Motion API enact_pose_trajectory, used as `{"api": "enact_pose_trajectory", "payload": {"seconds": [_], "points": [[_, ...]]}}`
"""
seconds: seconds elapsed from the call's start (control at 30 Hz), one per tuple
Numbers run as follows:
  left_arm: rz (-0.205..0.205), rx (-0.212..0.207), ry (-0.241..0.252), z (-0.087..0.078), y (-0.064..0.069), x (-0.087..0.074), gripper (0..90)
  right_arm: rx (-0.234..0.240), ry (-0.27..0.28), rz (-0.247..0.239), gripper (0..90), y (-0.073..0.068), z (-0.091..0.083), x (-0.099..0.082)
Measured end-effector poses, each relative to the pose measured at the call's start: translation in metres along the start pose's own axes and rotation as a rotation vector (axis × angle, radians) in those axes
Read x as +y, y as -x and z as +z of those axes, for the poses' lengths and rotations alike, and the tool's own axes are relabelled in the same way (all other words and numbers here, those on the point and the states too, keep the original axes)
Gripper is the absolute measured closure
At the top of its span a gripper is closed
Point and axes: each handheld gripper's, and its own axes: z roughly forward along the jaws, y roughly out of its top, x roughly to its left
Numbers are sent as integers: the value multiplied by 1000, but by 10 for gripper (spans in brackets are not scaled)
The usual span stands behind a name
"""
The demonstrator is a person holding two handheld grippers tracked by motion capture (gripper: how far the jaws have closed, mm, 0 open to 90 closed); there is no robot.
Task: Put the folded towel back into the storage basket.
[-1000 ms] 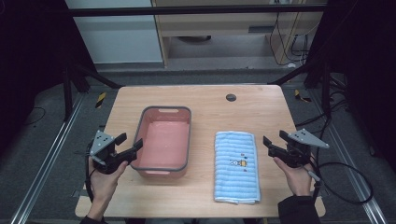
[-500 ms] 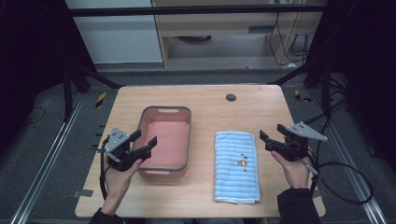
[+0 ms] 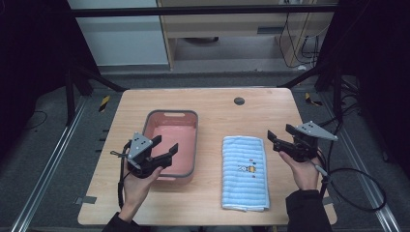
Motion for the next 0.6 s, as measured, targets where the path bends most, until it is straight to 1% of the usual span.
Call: {"api": "enact_pose_trajectory", "payload": {"seconds": [0.2,0.3,0.5,0.6], "points": [[14,-21,-7,6,11,0,332,-17,-11,-14,279,0,4,0],[14,-31,-8,9,16,-1,333,-25,-13,-20,283,0,6,0],[28,-61,-16,16,30,-1,338,-18,-21,-16,283,-1,11,1],[33,-75,-21,21,37,-2,338,-12,-27,-24,282,-1,14,2]]}}
